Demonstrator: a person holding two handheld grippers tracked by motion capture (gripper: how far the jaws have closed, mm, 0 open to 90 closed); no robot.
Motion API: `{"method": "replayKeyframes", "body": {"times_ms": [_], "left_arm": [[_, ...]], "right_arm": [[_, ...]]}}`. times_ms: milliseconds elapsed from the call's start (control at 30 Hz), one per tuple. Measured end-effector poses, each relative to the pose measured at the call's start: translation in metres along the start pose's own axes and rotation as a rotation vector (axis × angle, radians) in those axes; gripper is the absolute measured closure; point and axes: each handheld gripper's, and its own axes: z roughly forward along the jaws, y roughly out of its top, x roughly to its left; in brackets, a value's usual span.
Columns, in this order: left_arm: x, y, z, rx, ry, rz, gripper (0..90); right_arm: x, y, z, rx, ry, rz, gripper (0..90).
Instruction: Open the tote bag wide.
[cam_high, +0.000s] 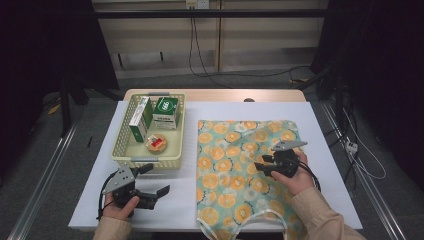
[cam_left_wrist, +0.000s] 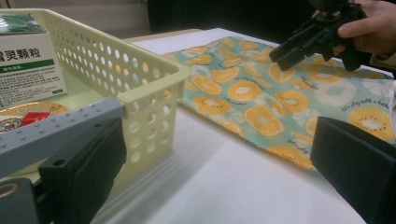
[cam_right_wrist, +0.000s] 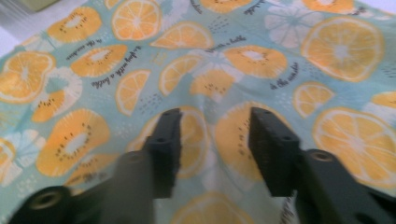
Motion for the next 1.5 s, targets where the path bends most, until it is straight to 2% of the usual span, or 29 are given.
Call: {"method": "replayKeyframes", "body": {"times_ms": [67, 133, 233, 300, 367, 567, 833, 967, 1100, 1167, 1200, 1267, 1300, 1333, 1367, 1400, 1467, 1500], "left_arm": [[-0.001, 0.000, 0.001, -0.004, 0.000, -0.002, 3.3], [-0.001, 0.000, 0.001, 0.005, -0.001, 0.004, 3.2], [0.000, 0.000, 0.000, 0.005, 0.004, 0.002, 3.2], [0.000, -0.001, 0.000, 0.008, 0.006, 0.004, 3.2], [0.000, -0.002, 0.000, 0.007, 0.005, -0.005, 3.2], [-0.002, 0.001, 0.002, 0.004, 0.002, 0.007, 3.2], [-0.002, 0.001, 0.003, 0.009, 0.000, 0.011, 3.2], [-0.002, 0.002, 0.003, 0.000, 0.002, 0.010, 3.2], [-0.002, 0.002, 0.004, -0.002, 0.002, 0.008, 3.2], [-0.002, 0.003, 0.005, 0.002, -0.002, 0.012, 3.2], [-0.002, 0.003, 0.005, 0.003, -0.001, 0.018, 3.2], [-0.001, 0.004, 0.005, 0.004, -0.002, 0.027, 3.2], [-0.001, 0.003, 0.005, 0.004, -0.002, 0.026, 3.2], [-0.003, 0.003, 0.006, -0.003, -0.006, 0.005, 3.2], [-0.002, 0.002, 0.005, 0.003, -0.004, 0.010, 3.2], [-0.002, 0.002, 0.006, 0.005, -0.005, 0.012, 3.2], [-0.003, 0.002, 0.006, 0.008, -0.005, 0.014, 3.2], [-0.003, 0.002, 0.006, 0.008, -0.005, 0.012, 3.2]], "right_arm": [[0.000, -0.006, -0.004, 0.017, -0.011, 0.004, 37.9], [-0.002, -0.013, -0.006, 0.043, 0.005, 0.013, 31.0], [0.001, -0.021, -0.008, 0.064, -0.018, -0.002, 22.4], [0.002, -0.027, -0.006, 0.085, -0.031, -0.009, 19.5], [0.005, -0.031, -0.005, 0.074, -0.046, -0.028, 19.9], [0.008, -0.026, -0.004, 0.100, -0.064, -0.018, 39.2], [0.012, -0.023, -0.002, 0.105, -0.065, -0.038, 56.3], [0.015, -0.019, -0.001, 0.120, -0.057, -0.054, 68.2], [0.016, -0.019, 0.000, 0.114, -0.056, -0.055, 74.9], [0.018, -0.019, 0.001, 0.106, -0.049, -0.067, 87.3], [0.018, -0.019, 0.002, 0.101, -0.046, -0.066, 90.0], [0.019, -0.018, 0.003, 0.110, -0.055, -0.071, 90.0], [0.018, -0.017, 0.003, 0.110, -0.051, -0.064, 90.0], [0.017, -0.017, 0.003, 0.107, -0.048, -0.046, 90.0], [0.016, -0.017, 0.002, 0.103, -0.042, -0.032, 90.0], [0.014, -0.016, 0.002, 0.096, -0.034, -0.012, 90.0], [0.011, -0.014, 0.002, 0.069, -0.063, -0.016, 90.0], [0.009, -0.012, 0.001, 0.057, -0.056, 0.001, 90.0]]}}
